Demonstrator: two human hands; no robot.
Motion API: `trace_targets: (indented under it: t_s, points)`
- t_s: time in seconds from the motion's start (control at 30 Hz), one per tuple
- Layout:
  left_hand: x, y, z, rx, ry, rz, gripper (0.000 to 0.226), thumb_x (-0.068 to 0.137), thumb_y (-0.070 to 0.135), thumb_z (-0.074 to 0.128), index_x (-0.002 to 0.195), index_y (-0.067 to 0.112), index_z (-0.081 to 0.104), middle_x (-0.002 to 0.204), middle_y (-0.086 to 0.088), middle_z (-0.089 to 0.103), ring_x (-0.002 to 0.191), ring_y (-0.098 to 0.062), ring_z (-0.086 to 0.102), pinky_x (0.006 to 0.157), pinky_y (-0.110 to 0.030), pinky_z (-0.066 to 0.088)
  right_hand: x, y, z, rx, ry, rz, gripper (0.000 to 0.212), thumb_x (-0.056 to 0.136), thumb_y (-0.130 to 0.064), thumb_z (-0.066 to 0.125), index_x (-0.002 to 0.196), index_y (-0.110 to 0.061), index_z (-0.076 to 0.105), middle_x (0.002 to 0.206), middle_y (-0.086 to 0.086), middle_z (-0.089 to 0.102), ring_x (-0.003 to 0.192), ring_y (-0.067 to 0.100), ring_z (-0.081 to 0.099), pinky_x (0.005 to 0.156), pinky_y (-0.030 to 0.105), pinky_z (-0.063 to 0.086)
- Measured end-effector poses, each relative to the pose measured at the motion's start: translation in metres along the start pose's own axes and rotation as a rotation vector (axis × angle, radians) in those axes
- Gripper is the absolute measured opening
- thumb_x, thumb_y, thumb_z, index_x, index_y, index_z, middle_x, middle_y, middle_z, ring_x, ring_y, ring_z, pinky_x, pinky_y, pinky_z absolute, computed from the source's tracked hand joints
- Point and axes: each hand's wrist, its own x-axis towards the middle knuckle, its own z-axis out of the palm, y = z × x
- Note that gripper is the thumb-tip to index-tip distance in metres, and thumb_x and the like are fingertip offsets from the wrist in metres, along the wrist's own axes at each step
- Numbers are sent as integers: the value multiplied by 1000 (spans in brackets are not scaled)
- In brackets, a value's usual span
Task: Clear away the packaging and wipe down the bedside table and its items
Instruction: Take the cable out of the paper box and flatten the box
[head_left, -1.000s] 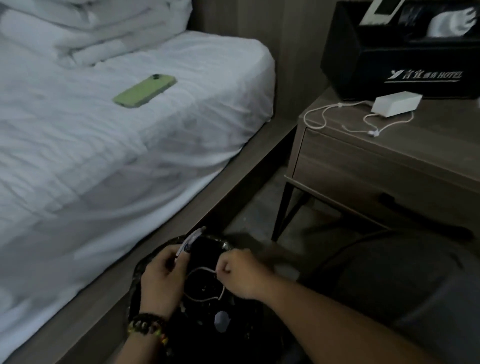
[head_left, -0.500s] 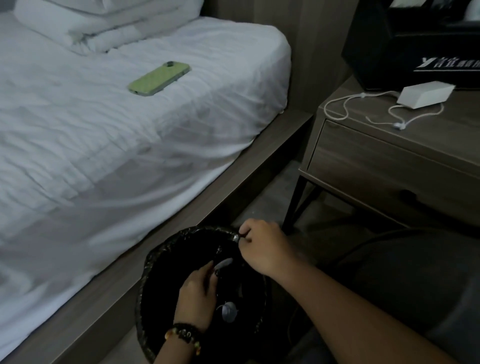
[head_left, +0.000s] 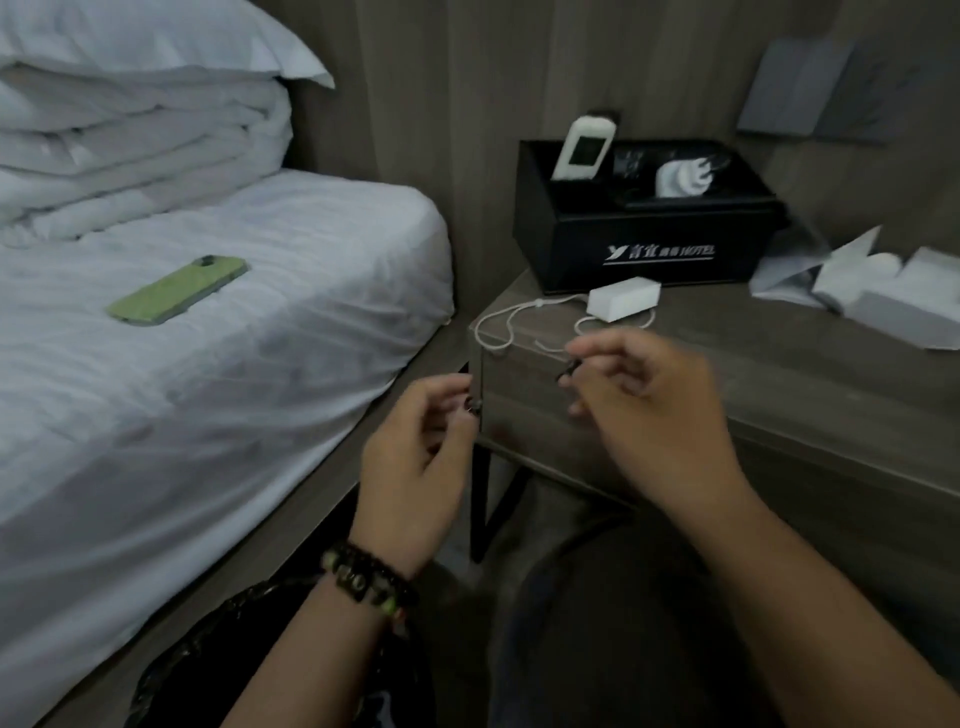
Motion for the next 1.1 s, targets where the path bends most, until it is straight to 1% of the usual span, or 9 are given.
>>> trace_targets:
  t_s: [0.1,0.17,0.27,0.43,0.6,0.73,0.97,1.03,1.1]
  points:
    - [46,17,40,164,-99,129,28,90,15,61,115,27,58,113,8,61,105,-6,59,95,-28,48,18,1,-38,75,210,-21,25,86,-1,58,83,-24,67,71,-1,70,64,13,66,63,24,55]
    - [74,26,60,306,-88,179,33,90,18,60,123,20,55,121,1,54,115,-13,52,102,-26,40,25,5,-55,131,299,-44,22,87,0,58,87,-20,66,72,2,69,64,14,65,59,18,53]
    - [110,40,84,470,-85,234,39,90,26,60,127,19,51,124,-2,54,119,-19,49,103,-34,41,32,17,-65,189,365,-60,23,87,1,58,89,-21,65,76,9,67,65,19,64,61,23,55]
    - [143,47,126,746,-221,139,54,82,53,62,125,21,55,122,0,60,116,-22,53,96,-43,47,33,42,-63,225,331,-26,26,88,0,57,91,-24,65,77,10,67,68,31,64,62,36,54]
    - [155,41,148,868,-210,126,46,80,50,64,116,23,62,120,-1,63,114,-24,55,94,-42,48,29,50,-65,171,249,-89,31,88,-3,59,89,-34,61,75,1,66,63,25,62,59,37,53]
    - [155,36,150,722,-158,117,38,81,39,68,116,23,64,116,-2,65,106,-21,60,93,-39,50,31,51,-71,156,224,-140,35,88,-4,60,91,-38,58,80,-6,65,61,15,61,56,29,53]
    - [94,43,106,98,57,135,27,86,19,68,112,26,66,113,-3,66,99,-12,65,82,-25,55,31,53,-67,113,194,-142,29,88,-6,60,97,-33,58,77,-9,61,66,7,59,58,19,50]
    - [75,39,91,-74,95,47,27,88,16,67,114,22,66,113,-4,68,99,-14,67,83,-28,54,34,53,-59,-20,127,-143,26,87,-8,61,103,-29,60,88,-10,61,74,4,59,66,17,51]
    - [65,37,78,-392,146,-121,22,89,12,64,111,15,66,109,-4,69,99,-16,67,83,-28,55,43,53,-48,-195,62,-167,27,87,-13,61,111,-25,60,104,-9,57,87,3,57,79,25,52]
